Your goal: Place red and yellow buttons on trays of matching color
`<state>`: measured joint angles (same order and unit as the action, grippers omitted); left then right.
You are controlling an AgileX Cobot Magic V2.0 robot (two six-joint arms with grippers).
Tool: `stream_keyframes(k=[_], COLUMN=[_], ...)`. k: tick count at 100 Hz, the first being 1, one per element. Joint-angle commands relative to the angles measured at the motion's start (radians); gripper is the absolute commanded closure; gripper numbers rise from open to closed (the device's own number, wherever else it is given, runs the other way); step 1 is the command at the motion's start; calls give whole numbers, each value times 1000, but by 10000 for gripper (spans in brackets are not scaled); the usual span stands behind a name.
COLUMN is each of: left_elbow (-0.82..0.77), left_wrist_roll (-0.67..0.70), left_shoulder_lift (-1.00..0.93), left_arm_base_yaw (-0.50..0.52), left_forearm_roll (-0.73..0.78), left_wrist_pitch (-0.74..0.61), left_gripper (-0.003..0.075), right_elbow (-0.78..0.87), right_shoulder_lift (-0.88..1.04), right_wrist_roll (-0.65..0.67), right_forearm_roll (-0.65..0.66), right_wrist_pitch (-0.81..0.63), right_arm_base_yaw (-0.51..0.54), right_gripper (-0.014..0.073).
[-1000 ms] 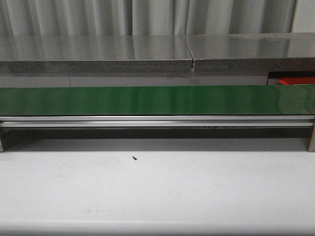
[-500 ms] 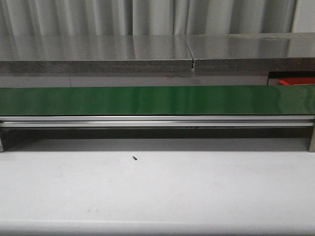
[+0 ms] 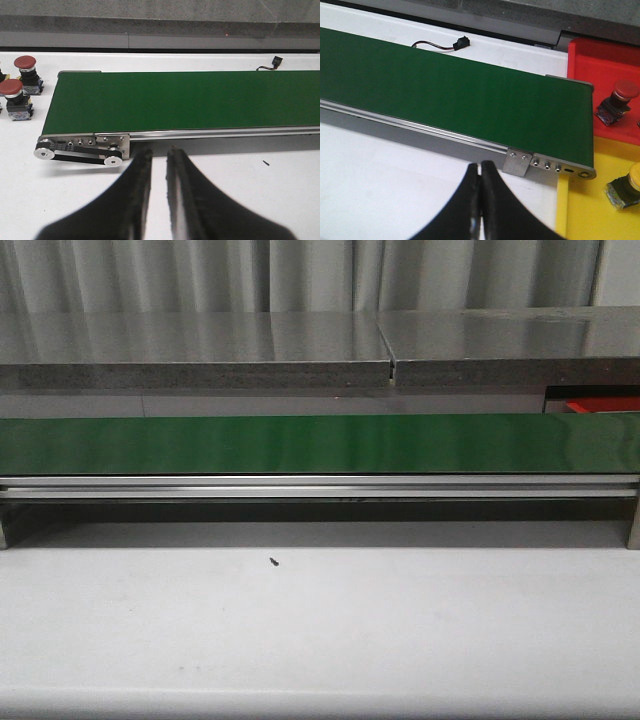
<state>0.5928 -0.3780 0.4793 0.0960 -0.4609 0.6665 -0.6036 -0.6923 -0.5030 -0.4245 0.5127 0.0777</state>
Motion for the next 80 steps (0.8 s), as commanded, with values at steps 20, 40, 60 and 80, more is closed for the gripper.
stream_keyframes(k=[20,40,60,80], left_elbow=[26,95,288,500], left_wrist_roll=[4,135,182,197], left_shoulder_lift=[7,60,288,555], left_arm_base_yaw=[-5,11,73,140], left_forearm_roll=[-30,47,107,103], left_wrist_pitch=[-53,-55,12,29], left_gripper=[22,73,78,79], right_elbow=[-26,-26,-26,-26], right_shoulder_lift=[4,4,4,4], right_wrist_roll=[-9,-9,-9,-9], right_forearm_roll=[-9,-9,-9,-9], right_wrist_pitch=[-51,-50,-50,-50], right_arm_base_yaw=[-1,-1,-1,-1], right_gripper=[710,710,710,710])
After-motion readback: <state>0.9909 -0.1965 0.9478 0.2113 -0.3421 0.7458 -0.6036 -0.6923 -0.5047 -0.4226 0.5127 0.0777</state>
